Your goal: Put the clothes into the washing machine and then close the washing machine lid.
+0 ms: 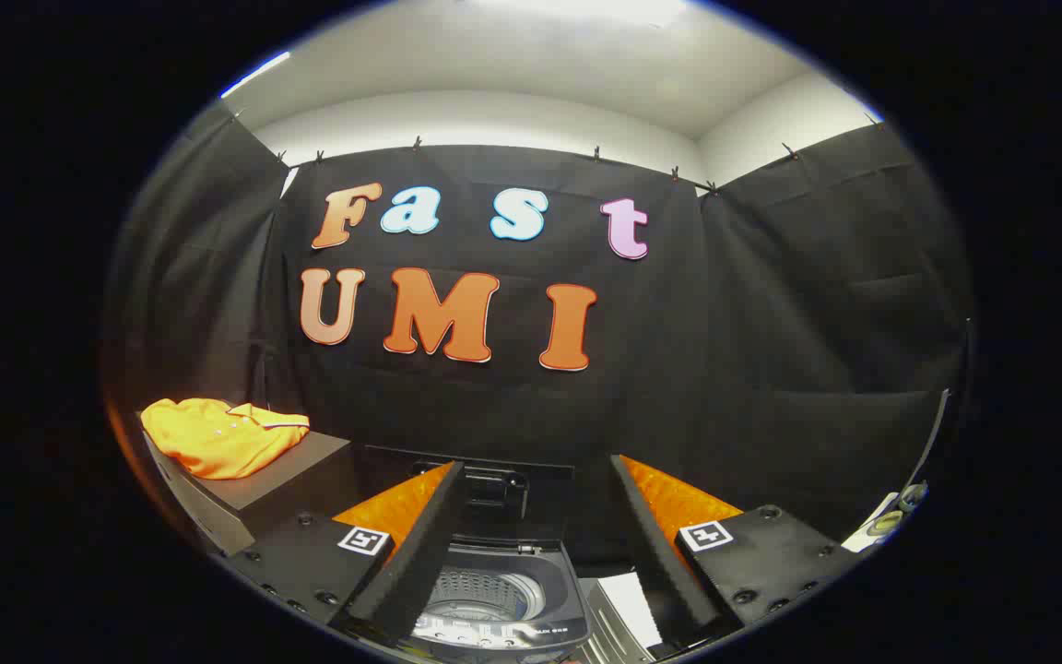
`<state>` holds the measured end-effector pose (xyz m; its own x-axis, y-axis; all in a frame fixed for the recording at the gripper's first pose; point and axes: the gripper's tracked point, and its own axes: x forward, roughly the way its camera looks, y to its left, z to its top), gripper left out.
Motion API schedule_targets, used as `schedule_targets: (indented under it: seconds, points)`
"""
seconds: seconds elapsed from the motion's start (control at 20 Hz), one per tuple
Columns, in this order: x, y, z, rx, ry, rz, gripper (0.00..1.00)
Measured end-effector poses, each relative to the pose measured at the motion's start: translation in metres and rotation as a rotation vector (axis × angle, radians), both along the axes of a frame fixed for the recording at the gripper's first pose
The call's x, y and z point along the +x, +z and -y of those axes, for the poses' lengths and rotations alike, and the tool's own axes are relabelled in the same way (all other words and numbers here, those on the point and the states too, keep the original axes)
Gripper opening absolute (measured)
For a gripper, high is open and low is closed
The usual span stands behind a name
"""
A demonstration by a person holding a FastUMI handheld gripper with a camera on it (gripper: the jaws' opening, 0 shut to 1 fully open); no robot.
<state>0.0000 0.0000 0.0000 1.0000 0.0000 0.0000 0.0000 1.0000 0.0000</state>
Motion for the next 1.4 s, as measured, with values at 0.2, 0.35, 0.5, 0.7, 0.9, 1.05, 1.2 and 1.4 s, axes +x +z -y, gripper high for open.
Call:
schedule_targets:
  seconds: [0.2,0.35,0.5,0.7,0.9,1.05,1.2,1.4]
  points:
    - [-0.013,0.011,0.008,0.02,-0.025,0.017,0.99]
    - [-0.022,0.012,0.011,0.023,-0.036,0.016,0.99]
    - [-0.026,0.009,0.014,0.036,-0.039,0.007,0.99]
    - [-0.028,0.007,0.019,0.037,-0.052,0.007,0.99]
    - [-0.028,0.005,0.019,0.036,-0.054,0.002,0.99]
    - [-0.027,0.007,0.017,0.033,-0.053,0.002,0.99]
    - [-0.029,0.008,0.013,0.033,-0.048,0.001,0.99]
    - [-0.036,0.011,-0.006,0.026,-0.019,-0.004,0.99]
